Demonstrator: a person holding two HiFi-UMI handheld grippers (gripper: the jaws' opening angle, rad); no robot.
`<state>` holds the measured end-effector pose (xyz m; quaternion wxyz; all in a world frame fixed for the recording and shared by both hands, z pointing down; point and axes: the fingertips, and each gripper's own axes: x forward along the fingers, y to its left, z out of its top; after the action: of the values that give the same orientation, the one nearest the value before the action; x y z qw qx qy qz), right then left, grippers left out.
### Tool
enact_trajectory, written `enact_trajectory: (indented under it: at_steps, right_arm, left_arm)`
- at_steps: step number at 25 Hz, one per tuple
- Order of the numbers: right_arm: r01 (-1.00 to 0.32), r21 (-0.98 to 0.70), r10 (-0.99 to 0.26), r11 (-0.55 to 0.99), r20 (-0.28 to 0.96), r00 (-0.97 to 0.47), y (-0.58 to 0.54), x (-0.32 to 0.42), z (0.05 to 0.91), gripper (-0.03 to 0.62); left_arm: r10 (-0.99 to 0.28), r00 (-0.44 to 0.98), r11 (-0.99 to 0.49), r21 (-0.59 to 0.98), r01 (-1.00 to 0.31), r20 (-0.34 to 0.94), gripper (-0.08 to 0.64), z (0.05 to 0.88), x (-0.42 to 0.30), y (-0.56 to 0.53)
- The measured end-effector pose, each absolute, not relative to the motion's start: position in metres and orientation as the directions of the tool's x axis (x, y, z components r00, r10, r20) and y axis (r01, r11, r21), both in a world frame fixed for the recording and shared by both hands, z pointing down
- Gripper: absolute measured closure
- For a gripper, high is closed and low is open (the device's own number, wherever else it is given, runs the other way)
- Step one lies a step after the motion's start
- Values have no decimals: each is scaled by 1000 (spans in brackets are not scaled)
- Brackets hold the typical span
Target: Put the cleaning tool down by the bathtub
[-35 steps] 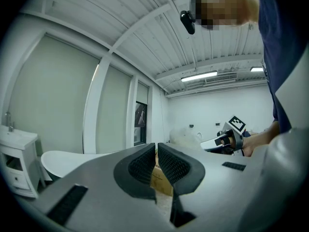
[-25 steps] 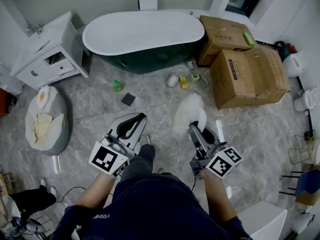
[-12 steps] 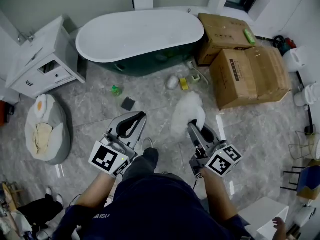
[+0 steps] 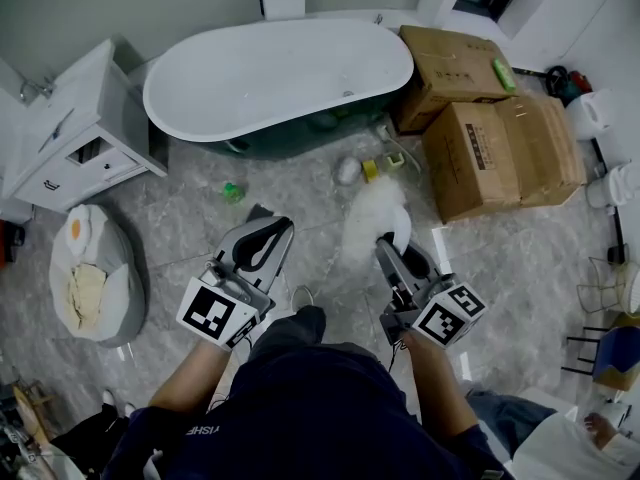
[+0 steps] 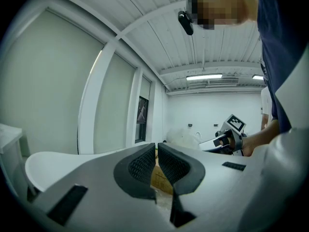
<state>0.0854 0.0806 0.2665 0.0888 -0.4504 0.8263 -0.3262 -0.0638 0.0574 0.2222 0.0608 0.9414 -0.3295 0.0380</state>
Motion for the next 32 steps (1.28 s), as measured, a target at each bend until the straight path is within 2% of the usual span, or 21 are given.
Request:
enact_trajectory:
  at_steps: [13,32]
  right_arm:
    - [-712,-611,-832,347,150,-534,17,63,258,503]
    - [-700,-610,-817,371,144,-559,-30,68,258,503]
  left_arm:
    - [-563,821,-816,95,-570,92,518,220,-81,-11]
    - [-587,804,-799,91,-594,90,518,219,-74,-50]
